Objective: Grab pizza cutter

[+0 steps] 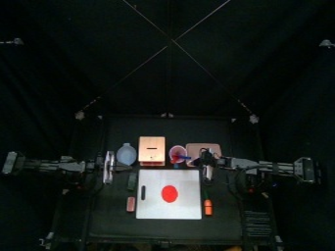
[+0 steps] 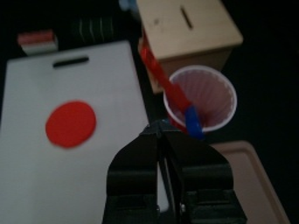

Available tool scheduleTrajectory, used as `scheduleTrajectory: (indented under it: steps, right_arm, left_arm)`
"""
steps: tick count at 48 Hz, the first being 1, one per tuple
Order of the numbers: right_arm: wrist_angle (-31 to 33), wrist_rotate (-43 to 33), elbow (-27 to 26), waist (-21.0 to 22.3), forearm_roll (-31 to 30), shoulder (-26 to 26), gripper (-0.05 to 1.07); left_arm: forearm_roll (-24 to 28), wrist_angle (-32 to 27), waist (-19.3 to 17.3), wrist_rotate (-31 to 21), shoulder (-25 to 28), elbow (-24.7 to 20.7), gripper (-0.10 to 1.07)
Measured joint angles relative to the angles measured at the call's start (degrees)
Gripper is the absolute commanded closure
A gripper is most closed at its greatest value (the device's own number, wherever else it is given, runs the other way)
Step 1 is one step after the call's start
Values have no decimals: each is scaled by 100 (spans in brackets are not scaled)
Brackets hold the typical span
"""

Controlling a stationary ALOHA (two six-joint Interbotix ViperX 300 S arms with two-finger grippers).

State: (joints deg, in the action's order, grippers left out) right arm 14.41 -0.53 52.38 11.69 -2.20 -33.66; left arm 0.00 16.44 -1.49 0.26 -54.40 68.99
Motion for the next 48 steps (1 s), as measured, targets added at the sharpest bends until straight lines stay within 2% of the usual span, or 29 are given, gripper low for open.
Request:
scheduleTrajectory:
  steps: [7, 13, 19, 38, 48]
  right_arm:
    - [686, -9, -360, 9, -404, 246, 46]
    - [782, -26, -404, 26, -861, 246, 19]
    - [765, -70, -404, 26, -1134, 255, 2]
    - [308, -114, -360, 149, -1239, 677, 1]
    - [-26, -114, -369, 448, -1310, 976, 2]
  left_arm:
    - [0, 0, -105, -9, 26, 53, 93]
    - [0, 9, -132, 0, 26, 62, 93]
    - [0, 0, -132, -18, 18, 62, 93]
    - [-9, 0, -141, -26, 26, 88, 93]
    - [-88, 0, -167, -18, 26, 141, 93]
